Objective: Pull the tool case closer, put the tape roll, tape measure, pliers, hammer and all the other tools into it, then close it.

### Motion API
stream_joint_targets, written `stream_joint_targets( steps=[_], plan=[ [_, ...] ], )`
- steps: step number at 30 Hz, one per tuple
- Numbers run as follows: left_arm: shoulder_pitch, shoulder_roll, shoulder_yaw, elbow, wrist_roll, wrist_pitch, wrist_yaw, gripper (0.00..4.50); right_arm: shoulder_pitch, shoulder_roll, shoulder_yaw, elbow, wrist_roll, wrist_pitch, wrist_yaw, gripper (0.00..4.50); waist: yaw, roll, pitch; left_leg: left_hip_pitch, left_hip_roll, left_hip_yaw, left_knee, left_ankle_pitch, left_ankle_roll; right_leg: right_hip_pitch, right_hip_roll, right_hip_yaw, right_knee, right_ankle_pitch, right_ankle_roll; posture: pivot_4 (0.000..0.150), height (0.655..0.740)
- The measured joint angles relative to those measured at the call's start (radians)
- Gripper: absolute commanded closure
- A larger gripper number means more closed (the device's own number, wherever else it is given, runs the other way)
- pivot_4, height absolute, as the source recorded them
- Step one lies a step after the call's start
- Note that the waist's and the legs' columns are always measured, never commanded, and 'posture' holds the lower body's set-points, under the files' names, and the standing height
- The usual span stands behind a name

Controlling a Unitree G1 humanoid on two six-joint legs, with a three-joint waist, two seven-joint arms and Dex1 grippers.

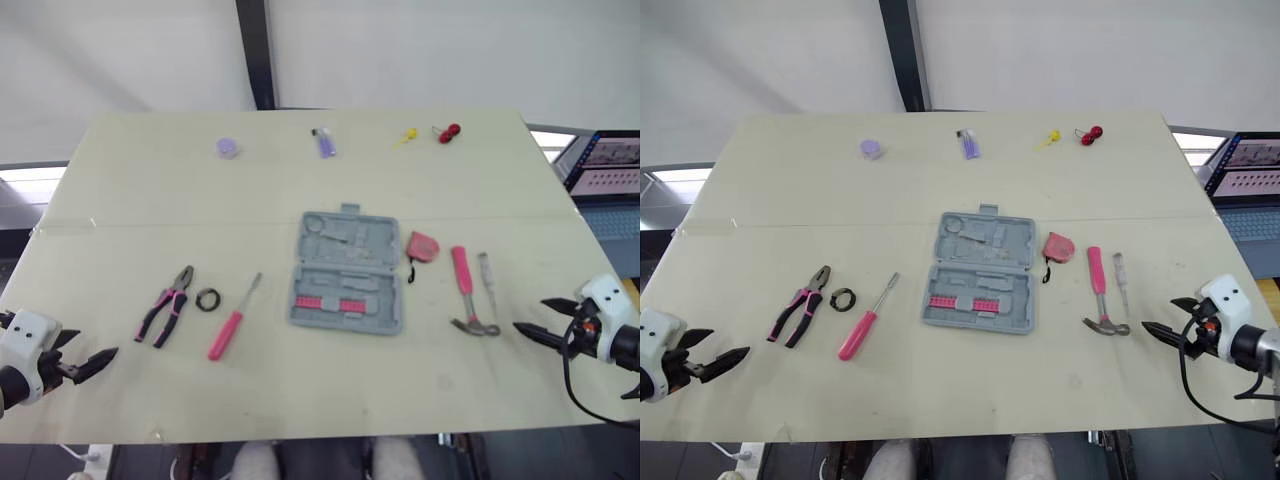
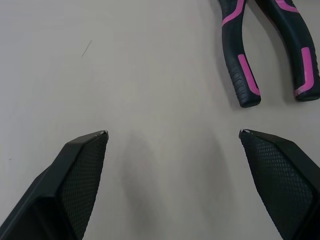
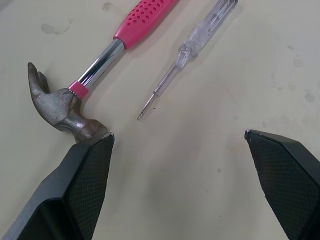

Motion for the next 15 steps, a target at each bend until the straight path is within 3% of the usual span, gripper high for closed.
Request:
stream_joint_targets(
  steps=[15],
  plan=[
    [-0.019, 0.000, -0.002, 0.008, 0.001, -0.012, 0.002, 0.00, -0.029, 0.000, 0.000, 0.052, -0.014, -0.055, -0.001, 0.07, -0.002, 0.000, 0.000, 0.000, 0.000, 0.000, 0.001, 0.000, 0.000, 0.000, 0.000, 0.000, 0.000, 0.000, 0.000, 0.150, 0.7400]
  ],
)
